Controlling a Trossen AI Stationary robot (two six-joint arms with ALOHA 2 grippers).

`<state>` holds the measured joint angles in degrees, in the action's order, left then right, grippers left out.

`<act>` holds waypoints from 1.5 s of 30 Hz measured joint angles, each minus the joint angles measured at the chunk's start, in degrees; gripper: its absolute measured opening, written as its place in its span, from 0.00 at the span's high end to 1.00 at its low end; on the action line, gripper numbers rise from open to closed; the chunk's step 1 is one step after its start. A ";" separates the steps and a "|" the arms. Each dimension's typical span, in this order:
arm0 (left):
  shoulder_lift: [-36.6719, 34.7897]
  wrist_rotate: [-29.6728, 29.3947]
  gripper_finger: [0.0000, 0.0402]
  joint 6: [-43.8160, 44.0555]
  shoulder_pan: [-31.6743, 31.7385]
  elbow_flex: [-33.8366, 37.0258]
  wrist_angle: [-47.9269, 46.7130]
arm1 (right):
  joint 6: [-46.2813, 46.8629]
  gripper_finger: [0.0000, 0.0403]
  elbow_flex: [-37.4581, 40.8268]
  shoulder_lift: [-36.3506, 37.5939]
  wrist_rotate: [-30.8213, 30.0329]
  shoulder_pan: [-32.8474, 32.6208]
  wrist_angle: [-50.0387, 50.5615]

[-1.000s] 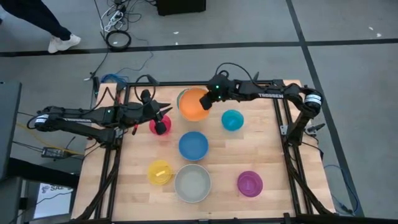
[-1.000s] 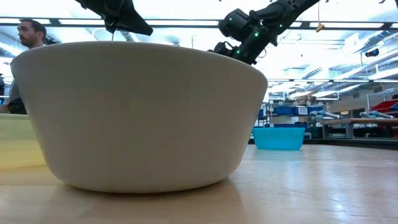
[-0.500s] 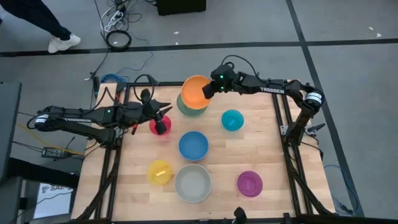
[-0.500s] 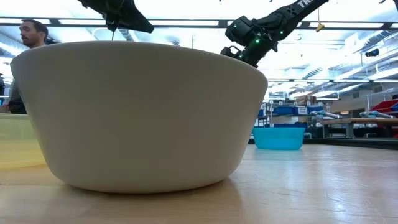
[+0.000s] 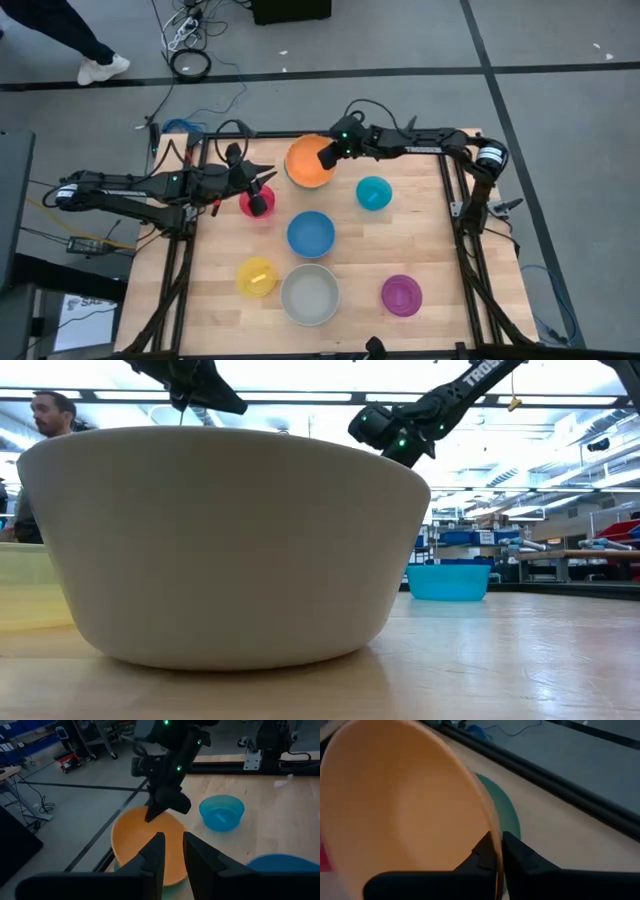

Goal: Nest bowls inside each other
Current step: Stack the orange bowl on top of the green bowl, then stack the gray bowl on top of the orange bowl

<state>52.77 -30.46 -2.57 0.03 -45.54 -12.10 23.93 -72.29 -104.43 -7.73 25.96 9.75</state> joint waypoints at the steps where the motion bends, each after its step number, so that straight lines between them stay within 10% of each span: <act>1: 0.00 0.00 0.81 -0.04 -0.02 0.00 0.05 | -0.03 0.94 0.00 -0.36 0.02 -0.02 -0.16; 12: 0.02 -0.39 0.81 -0.21 0.00 -0.02 -1.95 | -1.43 0.65 0.02 4.74 2.57 -0.91 5.85; 20: -2.00 0.03 0.81 1.10 -0.02 -0.02 -11.42 | -0.13 0.62 0.02 11.90 11.55 -12.54 22.74; 34: -2.06 33.00 0.81 16.70 -2.80 -0.02 -33.06 | 23.01 0.62 0.08 11.44 18.39 -35.97 31.45; 45: -1.14 34.50 0.81 21.29 -8.03 -0.04 -30.96 | 24.66 0.63 0.09 3.98 19.94 -38.77 17.47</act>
<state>51.64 4.04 18.71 -8.00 -45.58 -43.06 48.59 -72.20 -100.45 12.21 -12.81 27.22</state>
